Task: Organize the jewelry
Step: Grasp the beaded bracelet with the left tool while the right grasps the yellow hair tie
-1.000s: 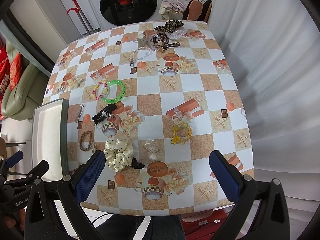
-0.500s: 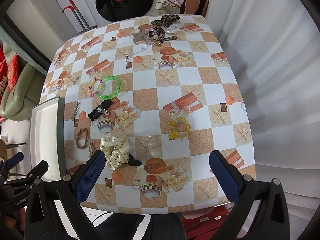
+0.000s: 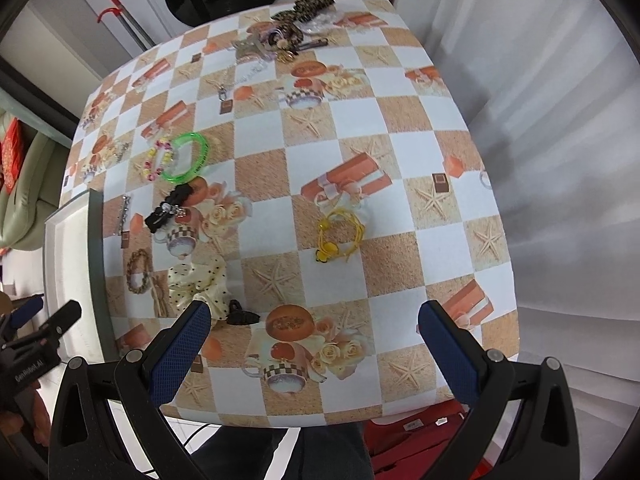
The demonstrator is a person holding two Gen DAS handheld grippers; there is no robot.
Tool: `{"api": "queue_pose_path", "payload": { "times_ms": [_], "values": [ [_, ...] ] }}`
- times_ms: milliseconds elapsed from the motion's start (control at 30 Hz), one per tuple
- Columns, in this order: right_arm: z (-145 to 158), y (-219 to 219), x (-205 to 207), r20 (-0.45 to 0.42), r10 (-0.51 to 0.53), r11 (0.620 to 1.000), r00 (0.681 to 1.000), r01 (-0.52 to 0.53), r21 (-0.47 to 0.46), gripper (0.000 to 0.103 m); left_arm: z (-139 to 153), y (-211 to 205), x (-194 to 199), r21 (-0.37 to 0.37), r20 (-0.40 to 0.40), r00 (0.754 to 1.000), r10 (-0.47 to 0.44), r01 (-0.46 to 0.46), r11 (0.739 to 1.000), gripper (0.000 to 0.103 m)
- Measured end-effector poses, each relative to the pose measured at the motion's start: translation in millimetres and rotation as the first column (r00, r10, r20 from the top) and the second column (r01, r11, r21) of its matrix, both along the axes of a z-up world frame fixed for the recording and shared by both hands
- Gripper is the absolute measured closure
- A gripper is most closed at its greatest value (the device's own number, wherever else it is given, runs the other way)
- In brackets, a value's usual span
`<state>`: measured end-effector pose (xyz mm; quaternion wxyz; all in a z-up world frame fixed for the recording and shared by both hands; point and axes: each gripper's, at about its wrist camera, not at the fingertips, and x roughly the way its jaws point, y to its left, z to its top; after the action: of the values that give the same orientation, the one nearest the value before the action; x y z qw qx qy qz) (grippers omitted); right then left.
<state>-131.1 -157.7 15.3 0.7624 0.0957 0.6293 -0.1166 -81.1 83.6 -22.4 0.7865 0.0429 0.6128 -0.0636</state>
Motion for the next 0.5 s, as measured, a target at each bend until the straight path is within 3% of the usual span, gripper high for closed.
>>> {"api": "queue_pose_path", "payload": {
  "times_ms": [233, 500],
  "values": [
    [-21.5, -18.2, 10.6, -0.023, -0.034, 0.999, 0.999, 0.034, 0.016, 0.000, -3.7, 9.3, 19.6, -0.061, 0.016, 1.000, 0.014, -0.013, 0.998, 0.000],
    [-57.1, -35.2, 30.7, -0.053, -0.072, 0.997, 0.996, 0.073, 0.020, 0.000, -16.9, -4.0, 73.4, -0.060, 0.011, 1.000, 0.022, -0.022, 0.998, 0.005]
  ]
}}
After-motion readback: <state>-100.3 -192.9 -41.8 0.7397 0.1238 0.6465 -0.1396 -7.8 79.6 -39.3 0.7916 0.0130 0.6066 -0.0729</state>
